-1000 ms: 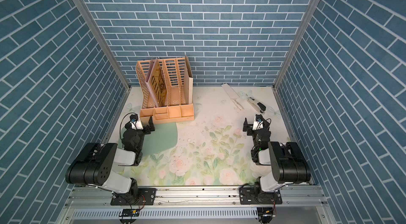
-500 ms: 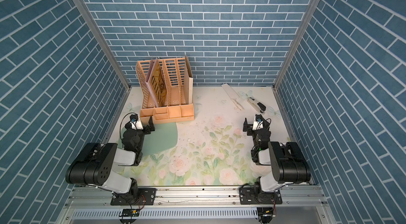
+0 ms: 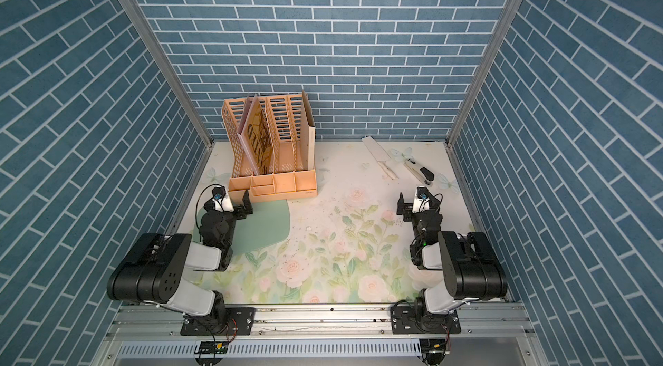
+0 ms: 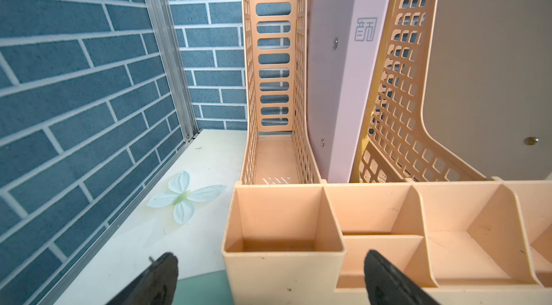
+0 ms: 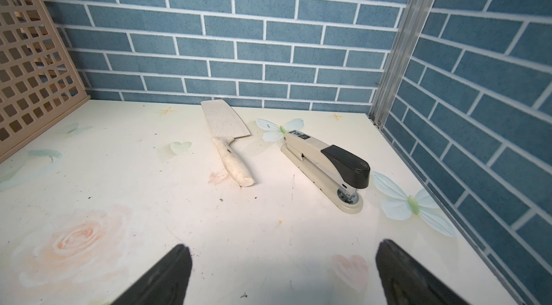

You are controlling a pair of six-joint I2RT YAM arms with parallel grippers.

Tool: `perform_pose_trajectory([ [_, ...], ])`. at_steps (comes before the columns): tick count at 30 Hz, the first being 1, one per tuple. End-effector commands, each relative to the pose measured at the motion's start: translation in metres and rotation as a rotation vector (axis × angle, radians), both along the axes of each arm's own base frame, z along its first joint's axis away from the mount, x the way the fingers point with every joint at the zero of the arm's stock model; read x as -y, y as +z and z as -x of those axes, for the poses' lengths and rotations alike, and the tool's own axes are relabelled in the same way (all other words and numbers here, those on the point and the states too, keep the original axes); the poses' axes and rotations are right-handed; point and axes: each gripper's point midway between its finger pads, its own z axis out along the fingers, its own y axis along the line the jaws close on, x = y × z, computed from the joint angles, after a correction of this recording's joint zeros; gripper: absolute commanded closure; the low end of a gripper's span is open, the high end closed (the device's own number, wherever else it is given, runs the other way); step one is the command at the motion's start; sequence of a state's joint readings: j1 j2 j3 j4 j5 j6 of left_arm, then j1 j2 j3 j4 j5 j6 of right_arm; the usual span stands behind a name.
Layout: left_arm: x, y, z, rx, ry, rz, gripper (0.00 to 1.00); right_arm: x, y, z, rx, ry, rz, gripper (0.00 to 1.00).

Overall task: Align the knife with the edge of the cutting board
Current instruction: Move the work surface to the center of the board.

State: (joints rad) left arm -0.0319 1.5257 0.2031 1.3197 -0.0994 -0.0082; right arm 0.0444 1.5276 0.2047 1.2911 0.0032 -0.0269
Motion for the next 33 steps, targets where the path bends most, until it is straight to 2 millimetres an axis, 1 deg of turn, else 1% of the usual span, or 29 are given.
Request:
perform_pose_trajectory([
  [1, -0.004, 0.004, 0.0, 0.001, 0.027, 0.011, 0.01, 0.0, 0.002, -0.003, 0.005, 0.003, 0.017, 0.0],
  [5, -0.021, 0.022, -0.009, -0.07, 0.143, 0.044, 0.0, 0.0, 0.001, -0.003, 0.003, 0.004, 0.017, 0.0],
  [7, -0.034, 0.033, -0.005, -0.063, 0.235, 0.147, 0.01, 0.0, 0.002, -0.003, 0.004, 0.004, 0.017, 0.0],
  [8, -0.035, 0.034, -0.003, -0.077, 0.247, 0.19, 0.0, 0.001, 0.002, -0.003, 0.005, 0.003, 0.017, 0.0],
  [9, -0.032, 0.035, -0.002, -0.09, 0.23, 0.205, 0.01, 0.001, 0.003, -0.003, 0.008, 0.002, 0.017, 0.0],
  [11, -0.029, 0.034, 0.001, -0.123, 0.225, 0.26, 0.0, 0.001, 0.007, -0.004, 0.006, 0.0, 0.017, 0.0],
  [13, -0.032, 0.033, 0.007, -0.152, 0.26, 0.316, 0.0, 0.001, 0.012, -0.004, -0.009, -0.003, 0.018, 0.0],
  [14, -0.034, 0.032, 0.011, -0.172, 0.283, 0.338, 0.0, 0.001, 0.02, -0.006, -0.015, -0.006, 0.016, 0.0],
  [15, -0.038, 0.037, 0.014, -0.169, 0.31, 0.364, 0.0, 0.0, 0.023, -0.008, -0.042, -0.008, 0.007, 0.0],
  [17, -0.044, 0.037, 0.026, -0.212, 0.356, 0.357, 0.0, -0.001, 0.034, -0.009, -0.057, -0.015, -0.053, 0.0],
  [19, -0.058, 0.039, 0.045, -0.192, 0.446, 0.363, 0.0, 0.004, 0.046, 0.001, -0.017, -0.051, -0.124, 0.0],
  [21, -0.076, 0.041, 0.069, -0.139, 0.573, 0.4, 0.0, 0.021, 0.056, 0.02, 0.066, -0.144, -0.209, 0.0],
  [22, -0.086, 0.037, 0.085, -0.114, 0.658, 0.45, 0.0, 0.035, 0.059, 0.032, 0.118, -0.222, -0.283, 0.0],
  [23, -0.088, 0.036, 0.091, -0.099, 0.675, 0.479, 0.01, 0.055, 0.058, 0.045, 0.166, -0.341, -0.413, 0.0],
  [24, -0.083, 0.039, 0.088, -0.102, 0.627, 0.473, 0.0, 0.075, 0.051, 0.058, 0.192, -0.471, -0.538, 0.0],
  [25, -0.076, 0.042, 0.084, -0.12, 0.567, 0.46, 0.01, 0.097, 0.031, 0.074, 0.197, -0.643, -0.717, 0.0],
  [26, -0.069, 0.043, 0.08, -0.151, 0.524, 0.449, 0.0, 0.113, 0.013, 0.09, 0.206, -0.778, -0.858, 0.0],
  [27, -0.066, 0.042, 0.078, -0.177, 0.506, 0.447, 0.0, 0.119, 0.007, 0.097, 0.215, -0.811, -0.915, 0.0],
  [28, -0.064, 0.038, 0.079, -0.218, 0.506, 0.445, 0.0, 0.118, 0.012, 0.096, 0.225, -0.76, -0.926, 0.0],
  [30, -0.062, 0.028, 0.079, -0.31, 0.511, 0.427, 0.0, 0.11, 0.032, 0.088, 0.231, -0.628, -0.894, 0.0],
  [33, -0.053, 0.012, 0.077, -0.439, 0.486, 0.421, 0.0, 0.089, 0.051, 0.063, 0.119, -0.495, -0.794, 0.0],
])
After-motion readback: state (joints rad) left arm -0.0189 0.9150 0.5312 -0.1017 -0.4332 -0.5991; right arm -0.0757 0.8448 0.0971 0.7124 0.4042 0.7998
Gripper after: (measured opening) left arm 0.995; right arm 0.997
